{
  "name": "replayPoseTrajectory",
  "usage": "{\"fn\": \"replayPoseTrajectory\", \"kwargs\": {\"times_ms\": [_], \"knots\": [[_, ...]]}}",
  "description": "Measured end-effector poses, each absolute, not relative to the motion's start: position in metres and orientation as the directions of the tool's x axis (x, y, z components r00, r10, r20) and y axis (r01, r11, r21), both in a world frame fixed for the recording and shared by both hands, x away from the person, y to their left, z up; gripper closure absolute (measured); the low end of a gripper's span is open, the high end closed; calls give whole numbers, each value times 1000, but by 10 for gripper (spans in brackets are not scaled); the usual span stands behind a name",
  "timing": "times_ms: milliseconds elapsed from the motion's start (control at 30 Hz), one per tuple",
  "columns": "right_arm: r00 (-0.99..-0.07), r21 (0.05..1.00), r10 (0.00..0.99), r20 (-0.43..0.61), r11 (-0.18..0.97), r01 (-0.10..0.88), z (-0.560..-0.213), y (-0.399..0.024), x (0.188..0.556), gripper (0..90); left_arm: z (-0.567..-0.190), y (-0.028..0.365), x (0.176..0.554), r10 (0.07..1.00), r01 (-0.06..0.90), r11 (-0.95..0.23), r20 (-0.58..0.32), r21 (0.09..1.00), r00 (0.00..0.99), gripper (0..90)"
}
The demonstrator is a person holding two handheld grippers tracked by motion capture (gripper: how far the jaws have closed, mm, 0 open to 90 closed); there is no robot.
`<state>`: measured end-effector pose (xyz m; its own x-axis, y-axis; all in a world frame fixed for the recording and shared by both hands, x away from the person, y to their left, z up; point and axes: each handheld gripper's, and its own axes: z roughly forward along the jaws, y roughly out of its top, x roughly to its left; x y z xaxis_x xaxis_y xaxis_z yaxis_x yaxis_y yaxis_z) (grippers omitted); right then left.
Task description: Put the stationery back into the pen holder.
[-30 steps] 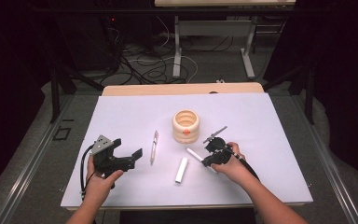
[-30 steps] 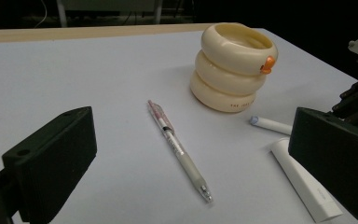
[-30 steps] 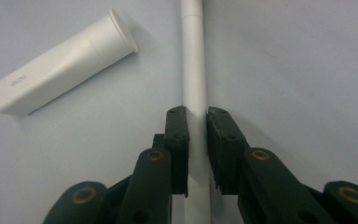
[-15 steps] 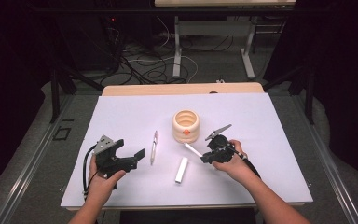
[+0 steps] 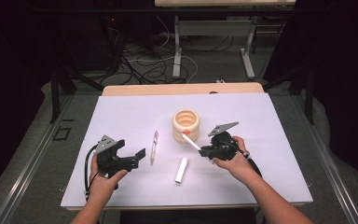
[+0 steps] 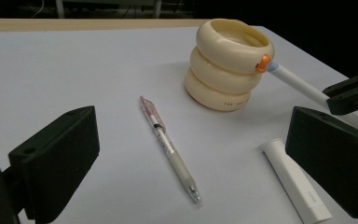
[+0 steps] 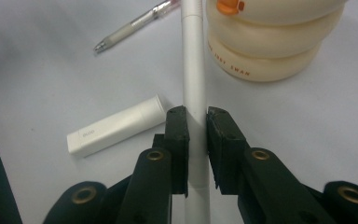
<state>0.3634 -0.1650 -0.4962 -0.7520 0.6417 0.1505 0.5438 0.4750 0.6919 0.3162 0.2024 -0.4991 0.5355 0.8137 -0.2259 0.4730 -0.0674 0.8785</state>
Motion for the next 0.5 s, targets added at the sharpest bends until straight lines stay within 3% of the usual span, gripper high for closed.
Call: {"fn": "replayPoseTrajectory", "kwargs": {"times_ms": [233,500], "knots": [[-762,736,634,136,450,505,-488,-164,360,785,-496,198,314,819,450,-114,-172,886,547,33],[-767,782,631,119,416,464,-482,-161,355,785,-487,189,313,808,443,-84,-200,893,555,54]]}}
